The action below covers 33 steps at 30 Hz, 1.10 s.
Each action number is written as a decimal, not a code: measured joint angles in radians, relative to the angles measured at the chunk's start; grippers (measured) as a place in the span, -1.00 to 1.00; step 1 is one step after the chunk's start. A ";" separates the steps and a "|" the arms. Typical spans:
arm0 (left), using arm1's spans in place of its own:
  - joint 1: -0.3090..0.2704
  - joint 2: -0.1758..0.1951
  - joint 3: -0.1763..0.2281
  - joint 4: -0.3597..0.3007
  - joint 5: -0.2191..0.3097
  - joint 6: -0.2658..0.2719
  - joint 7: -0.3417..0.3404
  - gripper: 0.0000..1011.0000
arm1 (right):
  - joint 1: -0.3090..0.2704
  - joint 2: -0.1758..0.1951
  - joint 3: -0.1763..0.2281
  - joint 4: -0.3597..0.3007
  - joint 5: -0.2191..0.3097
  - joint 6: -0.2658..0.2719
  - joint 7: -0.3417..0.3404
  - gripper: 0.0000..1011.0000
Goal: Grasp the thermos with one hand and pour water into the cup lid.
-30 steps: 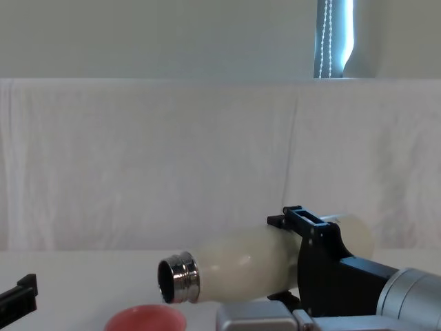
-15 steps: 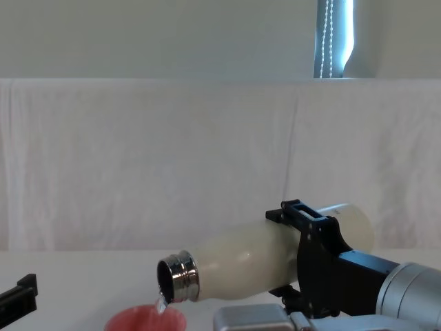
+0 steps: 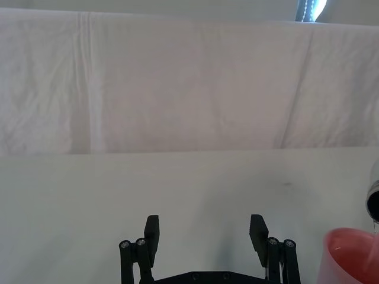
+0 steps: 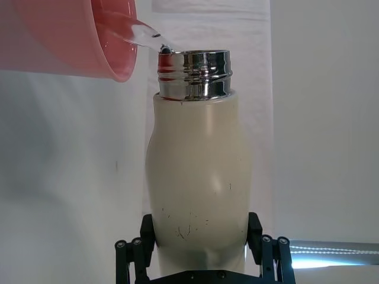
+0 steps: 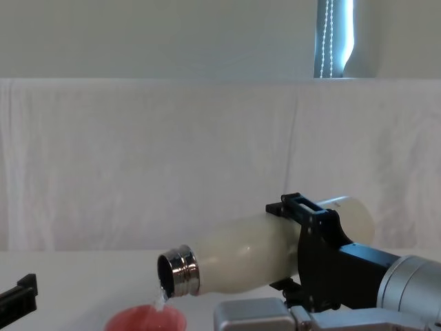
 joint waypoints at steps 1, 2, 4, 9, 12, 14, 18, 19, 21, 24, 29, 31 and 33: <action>0.000 0.000 0.000 0.000 0.000 0.000 0.000 0.98 | 0.000 0.001 0.000 -0.001 0.000 0.000 0.001 0.88; 0.000 0.000 0.000 0.000 0.000 0.000 0.000 0.98 | 0.000 0.001 0.001 -0.002 0.000 0.000 0.001 0.88; 0.000 0.000 0.000 0.000 0.000 0.000 0.000 0.98 | 0.000 0.002 0.001 -0.003 0.000 0.000 0.002 0.88; 0.000 0.000 0.000 0.000 0.000 0.000 0.000 0.98 | 0.000 0.002 0.000 -0.004 -0.001 0.000 0.003 0.88; 0.000 0.000 0.000 0.000 0.000 0.000 0.000 0.98 | 0.000 0.002 0.000 -0.004 -0.001 0.001 0.004 0.88; 0.000 0.000 0.000 0.000 0.000 0.000 0.000 0.98 | 0.000 0.001 -0.001 -0.004 -0.001 0.001 0.006 0.88; 0.000 0.000 0.000 0.000 0.000 0.000 0.000 0.98 | -0.001 0.001 -0.001 -0.004 -0.002 0.002 0.006 0.88; 0.000 0.000 0.000 0.000 0.000 0.000 0.000 0.98 | -0.001 0.001 -0.002 -0.004 -0.002 0.002 0.006 0.88; 0.000 0.000 0.000 0.000 0.000 0.000 0.000 0.98 | -0.002 0.001 -0.002 -0.004 -0.002 0.002 0.006 0.88; 0.000 0.000 0.000 0.000 0.000 0.000 0.000 0.98 | -0.003 0.000 -0.002 -0.004 -0.002 0.003 0.006 0.88; 0.000 0.000 0.000 0.000 0.000 0.000 0.000 0.98 | -0.004 -0.002 -0.003 -0.004 -0.002 0.004 0.006 0.88; 0.000 0.000 0.000 0.000 0.000 0.000 0.000 0.98 | -0.005 -0.004 -0.002 -0.003 0.000 0.004 0.006 0.88; 0.000 0.000 0.000 0.000 0.000 0.000 0.000 0.98 | -0.006 -0.005 -0.001 -0.002 0.003 0.003 0.006 0.88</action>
